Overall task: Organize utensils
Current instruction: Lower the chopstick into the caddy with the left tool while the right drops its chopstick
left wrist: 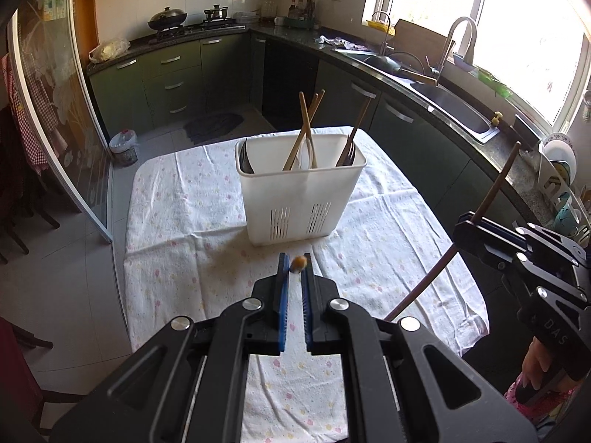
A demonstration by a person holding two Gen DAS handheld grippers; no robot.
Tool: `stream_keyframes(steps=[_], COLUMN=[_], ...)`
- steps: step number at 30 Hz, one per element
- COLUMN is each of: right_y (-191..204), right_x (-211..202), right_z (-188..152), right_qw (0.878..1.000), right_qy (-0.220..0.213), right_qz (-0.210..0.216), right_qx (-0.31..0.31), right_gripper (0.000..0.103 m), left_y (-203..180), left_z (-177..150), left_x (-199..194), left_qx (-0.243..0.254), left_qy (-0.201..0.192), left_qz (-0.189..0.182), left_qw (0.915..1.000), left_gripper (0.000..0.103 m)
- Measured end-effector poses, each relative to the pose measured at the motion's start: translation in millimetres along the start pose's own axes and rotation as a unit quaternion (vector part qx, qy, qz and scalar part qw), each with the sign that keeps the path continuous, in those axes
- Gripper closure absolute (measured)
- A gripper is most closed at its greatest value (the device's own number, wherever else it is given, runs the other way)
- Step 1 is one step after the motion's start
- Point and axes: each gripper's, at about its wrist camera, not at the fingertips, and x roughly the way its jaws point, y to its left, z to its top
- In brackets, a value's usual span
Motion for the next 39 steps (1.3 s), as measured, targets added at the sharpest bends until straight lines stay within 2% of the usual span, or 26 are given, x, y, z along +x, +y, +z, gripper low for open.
stream_keyframes(steps=[6,13,25,29,35,39], right_y=[-4,-20,-34,-41,-50,-58], right_x=[-14,-13,-7,-4,2,5], right_z=[11,14,14,13,10,7], right_qw=[1.0,0.999,0.999,0.999,0.998,0.998], right_qy=[-0.026,-0.025,-0.025,-0.024,-0.022,-0.019], right_qz=[0.015,0.018,0.022,0.025,0.032,0.032], right_qx=[0.001,0.014,0.027,0.033,0.045,0.055], right_gripper=[0.096,0.096,0.096,0.096,0.096,0.096], left_y=[-11,-27,-33,-28,-21,-15], left_z=[7,7,16,36,84,114], left_x=[-6,-3,-3,-19,-51,-50], left_qx=[0.018,0.05,0.066,0.052,0.039,0.021], left_qy=[-0.037,-0.062,-0.065,-0.068,-0.124,-0.149], left_qz=[0.017,0.038,0.037,0.02,0.032,0.039], left_qw=[0.999,0.9961,0.995,0.9961,0.991,0.9879], left_gripper=[0.097,0.097,0.097,0.097,0.097,0.097])
